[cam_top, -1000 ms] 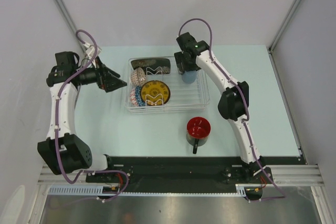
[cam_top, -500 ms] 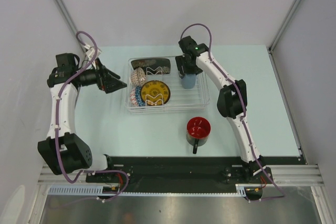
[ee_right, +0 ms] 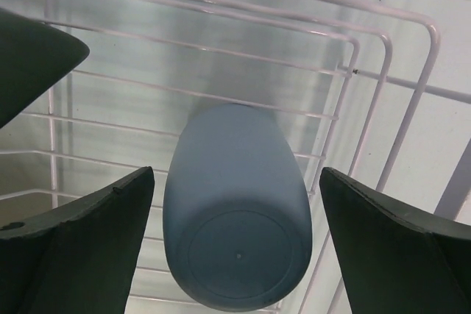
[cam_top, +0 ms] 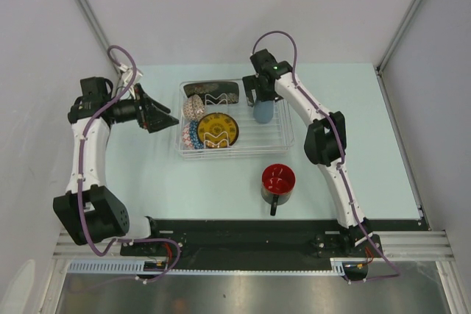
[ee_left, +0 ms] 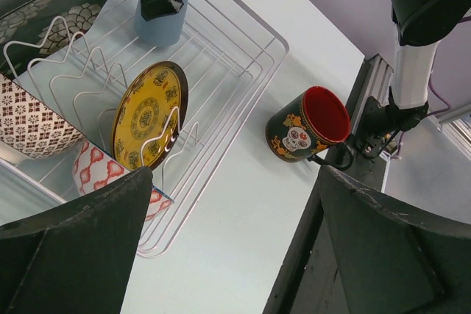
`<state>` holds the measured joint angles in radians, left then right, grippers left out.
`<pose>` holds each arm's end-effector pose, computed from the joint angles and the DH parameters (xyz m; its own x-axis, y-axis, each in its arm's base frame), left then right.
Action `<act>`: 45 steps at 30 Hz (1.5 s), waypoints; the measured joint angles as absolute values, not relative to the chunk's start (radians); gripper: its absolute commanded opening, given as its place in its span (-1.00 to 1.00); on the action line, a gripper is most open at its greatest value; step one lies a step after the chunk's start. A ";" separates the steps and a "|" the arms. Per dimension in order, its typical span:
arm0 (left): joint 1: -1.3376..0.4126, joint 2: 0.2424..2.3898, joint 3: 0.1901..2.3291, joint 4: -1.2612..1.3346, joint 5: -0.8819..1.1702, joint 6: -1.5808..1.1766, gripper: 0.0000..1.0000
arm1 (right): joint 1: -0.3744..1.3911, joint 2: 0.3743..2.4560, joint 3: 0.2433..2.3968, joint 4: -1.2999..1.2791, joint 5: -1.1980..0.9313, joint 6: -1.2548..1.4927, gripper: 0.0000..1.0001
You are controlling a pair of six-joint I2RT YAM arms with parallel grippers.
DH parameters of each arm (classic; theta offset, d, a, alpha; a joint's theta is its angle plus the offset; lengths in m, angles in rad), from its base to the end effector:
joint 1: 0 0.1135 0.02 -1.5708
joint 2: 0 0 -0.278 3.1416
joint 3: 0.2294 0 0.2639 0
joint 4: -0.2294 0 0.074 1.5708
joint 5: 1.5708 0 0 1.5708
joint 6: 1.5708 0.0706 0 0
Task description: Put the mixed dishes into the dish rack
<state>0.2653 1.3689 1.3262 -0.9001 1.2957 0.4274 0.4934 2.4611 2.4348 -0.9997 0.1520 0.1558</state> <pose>0.2864 0.0074 0.3594 -0.5140 -0.0230 -0.8575 0.7554 0.4614 -0.4652 0.5063 0.2601 0.2187 -0.8060 -0.2593 -0.5321 -0.2773 0.9596 -0.0475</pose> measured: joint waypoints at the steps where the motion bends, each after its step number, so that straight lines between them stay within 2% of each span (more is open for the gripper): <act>1: 0.265 1.369 1.325 -0.900 1.298 0.427 0.98 | 0.493 2.461 2.435 -0.994 0.154 0.156 1.00; 14: 0.265 1.369 1.311 -0.900 1.314 0.427 0.99 | 0.488 2.442 2.433 -0.981 0.199 0.144 0.99; 26: 0.265 1.369 1.311 -0.900 1.313 0.419 0.99 | 0.465 2.123 2.284 -0.974 0.251 0.139 0.99; 30: 0.265 1.369 1.311 -0.900 1.312 0.420 0.99 | 0.499 1.884 2.030 -0.900 0.331 0.130 1.00; 34: 0.266 1.355 1.313 -0.902 1.299 0.421 0.99 | 0.694 1.526 1.633 -0.830 0.430 0.113 0.99; 37: 0.266 1.319 1.313 -0.893 1.281 0.418 0.99 | 0.826 1.354 1.483 -0.851 0.389 0.172 0.99; 42: 0.259 1.240 1.304 -0.884 1.259 0.418 0.99 | 1.014 1.217 1.299 -0.915 0.405 0.321 1.00; 45: 0.252 1.206 1.288 -0.884 1.257 0.418 0.99 | 1.124 1.245 1.259 -0.923 0.391 0.377 0.77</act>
